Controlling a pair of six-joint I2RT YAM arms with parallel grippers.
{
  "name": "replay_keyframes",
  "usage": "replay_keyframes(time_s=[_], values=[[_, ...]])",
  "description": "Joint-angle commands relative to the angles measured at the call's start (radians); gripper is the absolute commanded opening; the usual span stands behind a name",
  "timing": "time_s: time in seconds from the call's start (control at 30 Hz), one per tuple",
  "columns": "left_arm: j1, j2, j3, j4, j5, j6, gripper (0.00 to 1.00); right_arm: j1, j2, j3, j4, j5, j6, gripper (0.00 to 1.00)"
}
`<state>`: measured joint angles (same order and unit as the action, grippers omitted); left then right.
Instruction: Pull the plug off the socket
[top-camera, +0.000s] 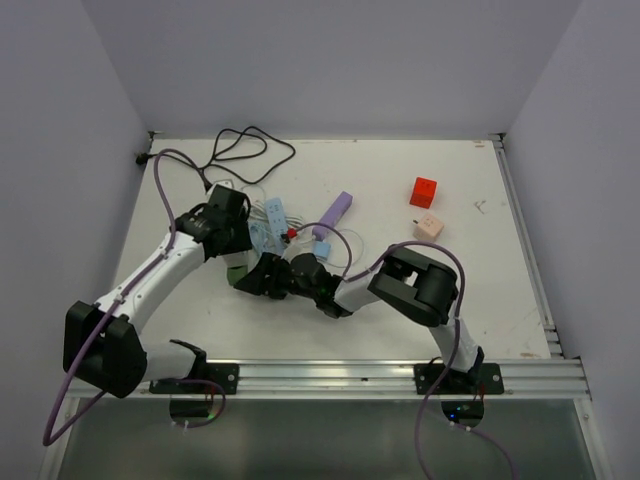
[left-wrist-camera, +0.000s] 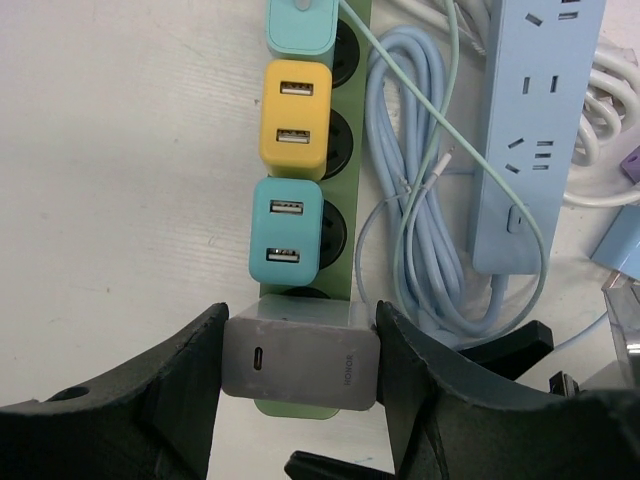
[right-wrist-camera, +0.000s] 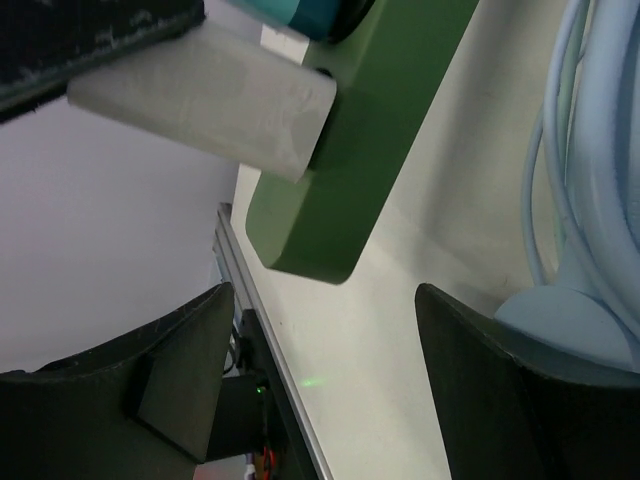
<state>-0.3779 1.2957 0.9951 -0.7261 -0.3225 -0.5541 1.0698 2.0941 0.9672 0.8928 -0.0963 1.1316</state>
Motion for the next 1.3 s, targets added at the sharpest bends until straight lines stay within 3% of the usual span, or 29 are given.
replay_keyframes(time_s=[0.0, 0.13, 0.3, 0.73, 1.27], values=[[0.007, -0.059, -0.001, 0.071, 0.037, -0.026, 0.0, -0.031, 0.027, 0.044, 0.081, 0.012, 0.062, 0.77], [0.014, -0.064, -0.019, 0.079, 0.052, -0.027, 0.0, -0.044, 0.052, 0.074, 0.101, 0.003, 0.109, 0.76], [0.027, -0.076, -0.029, 0.096, 0.094, -0.036, 0.0, -0.045, 0.083, 0.119, 0.063, 0.01, 0.14, 0.68], [0.048, -0.093, -0.004, 0.09, 0.063, 0.0, 0.0, -0.044, 0.044, 0.134, -0.064, 0.03, 0.106, 0.25], [0.047, -0.023, 0.03, 0.057, -0.102, 0.115, 0.0, -0.045, -0.005, 0.205, -0.37, 0.058, 0.069, 0.25]])
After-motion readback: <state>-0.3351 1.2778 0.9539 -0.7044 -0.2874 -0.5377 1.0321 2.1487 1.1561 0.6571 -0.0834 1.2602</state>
